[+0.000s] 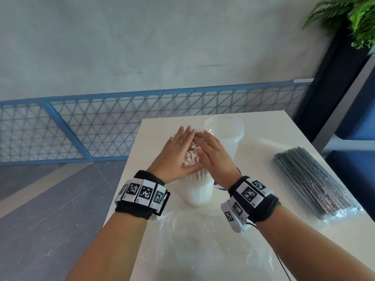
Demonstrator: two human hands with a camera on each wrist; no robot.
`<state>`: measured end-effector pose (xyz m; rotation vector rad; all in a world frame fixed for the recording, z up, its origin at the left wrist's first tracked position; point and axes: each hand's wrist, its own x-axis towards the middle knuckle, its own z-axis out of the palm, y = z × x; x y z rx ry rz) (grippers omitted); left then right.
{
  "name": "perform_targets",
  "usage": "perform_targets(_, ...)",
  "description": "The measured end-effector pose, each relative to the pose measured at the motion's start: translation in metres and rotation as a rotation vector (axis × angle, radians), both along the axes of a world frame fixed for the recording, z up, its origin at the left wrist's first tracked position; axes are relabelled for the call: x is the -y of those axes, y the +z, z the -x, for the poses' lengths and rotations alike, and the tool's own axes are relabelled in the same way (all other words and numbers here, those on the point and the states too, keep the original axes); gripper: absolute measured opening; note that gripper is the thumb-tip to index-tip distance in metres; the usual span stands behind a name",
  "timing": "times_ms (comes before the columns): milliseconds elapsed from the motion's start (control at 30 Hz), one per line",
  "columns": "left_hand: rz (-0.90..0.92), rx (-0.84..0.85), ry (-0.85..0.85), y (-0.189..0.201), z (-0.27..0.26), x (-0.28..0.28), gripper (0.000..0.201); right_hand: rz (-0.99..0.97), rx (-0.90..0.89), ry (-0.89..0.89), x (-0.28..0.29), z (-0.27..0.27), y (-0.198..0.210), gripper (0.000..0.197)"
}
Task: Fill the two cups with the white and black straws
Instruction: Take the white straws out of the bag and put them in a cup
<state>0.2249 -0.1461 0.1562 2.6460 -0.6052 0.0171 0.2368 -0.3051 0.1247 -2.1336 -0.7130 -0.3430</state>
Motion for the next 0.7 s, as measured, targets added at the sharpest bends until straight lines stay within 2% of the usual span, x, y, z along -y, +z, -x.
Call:
perform_targets(67, 0.214, -0.049, 0.021, 0.003, 0.001, -0.006, 0.126, -0.097, -0.059, 0.003, 0.007, 0.000, 0.007, 0.069)
perform_targets(133, 0.494, -0.122, 0.103, 0.003, 0.000, -0.018, 0.135, -0.185, -0.209, 0.008, 0.015, -0.003, 0.016, 0.099)
perform_targets(167, 0.557, -0.175, 0.146, -0.001, -0.002, -0.025, 0.137, -0.204, -0.316, 0.018, 0.018, -0.005, 0.020, 0.109)
perform_targets(267, 0.542, -0.314, 0.202, -0.017, -0.005, -0.031, 0.133, -0.135, -0.569, 0.093, 0.022, -0.009, 0.022, 0.126)
perform_targets(333, 0.580, -0.307, 0.199, -0.027, -0.006, -0.023, 0.114, -0.020, -0.586, 0.168, 0.019, -0.011, 0.018, 0.130)
perform_targets(400, 0.640, -0.251, 0.244, -0.029, -0.006, -0.012, 0.101, -0.015, -0.530, 0.206, 0.010, -0.013, 0.011, 0.124)
perform_targets(467, 0.725, -0.203, 0.287, -0.027, -0.006, -0.004, 0.093, -0.161, -0.486, 0.135, 0.003, -0.015, 0.004, 0.100)
perform_targets(567, 0.810, -0.128, 0.321, -0.022, -0.006, 0.000, 0.068, -0.341, -0.444, 0.030, 0.002, -0.014, 0.004, 0.069)
perform_targets(633, 0.835, -0.060, 0.334, -0.016, -0.007, -0.001, 0.059, -0.390, -0.395, 0.021, 0.004, -0.014, 0.011, 0.057)
perform_targets(700, 0.868, -0.018, 0.319, -0.012, -0.008, -0.003, 0.058, -0.411, -0.337, 0.004, 0.005, -0.015, 0.020, 0.053)
